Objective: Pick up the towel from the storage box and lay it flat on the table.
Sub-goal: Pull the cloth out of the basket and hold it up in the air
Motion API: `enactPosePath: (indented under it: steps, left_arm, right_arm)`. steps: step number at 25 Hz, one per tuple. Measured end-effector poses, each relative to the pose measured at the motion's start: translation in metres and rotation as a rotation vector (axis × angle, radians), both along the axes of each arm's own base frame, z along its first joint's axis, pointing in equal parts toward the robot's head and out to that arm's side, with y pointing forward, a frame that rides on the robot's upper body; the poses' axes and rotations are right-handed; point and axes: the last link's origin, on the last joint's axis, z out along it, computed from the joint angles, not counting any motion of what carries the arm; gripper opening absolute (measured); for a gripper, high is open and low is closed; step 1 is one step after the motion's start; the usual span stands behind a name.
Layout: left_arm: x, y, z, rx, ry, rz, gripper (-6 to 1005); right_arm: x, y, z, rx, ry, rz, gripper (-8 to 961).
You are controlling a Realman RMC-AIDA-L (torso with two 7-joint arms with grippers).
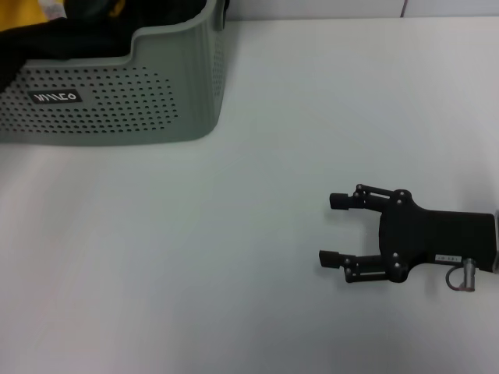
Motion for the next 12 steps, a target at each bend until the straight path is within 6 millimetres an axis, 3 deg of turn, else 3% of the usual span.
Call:
enactPosePath:
  steps: [6, 8, 9, 12]
  left_arm:
    - [0.045, -0.061, 0.009, -0.090, -0.122, -0.501, 12]
    - [0.051, -0.067, 0.009, -0.122, -0.132, -0.558, 12]
    - [0.065, -0.077, 0.008, -0.223, -0.163, -0.676, 12]
    - [0.078, -0.082, 0.002, -0.302, -0.171, -0.743, 12]
  right_arm:
    - [-0.003, 0.005, 0.003, 0.057, 0.032, 0.015, 856]
    - [-0.007, 0.009, 0.005, 0.076, 0.054, 0.015, 856]
    - [-0.007, 0.009, 0.005, 0.076, 0.054, 0.015, 856]
    - [-0.019, 0.017, 0.010, 0.116, 0.125, 0.018, 856]
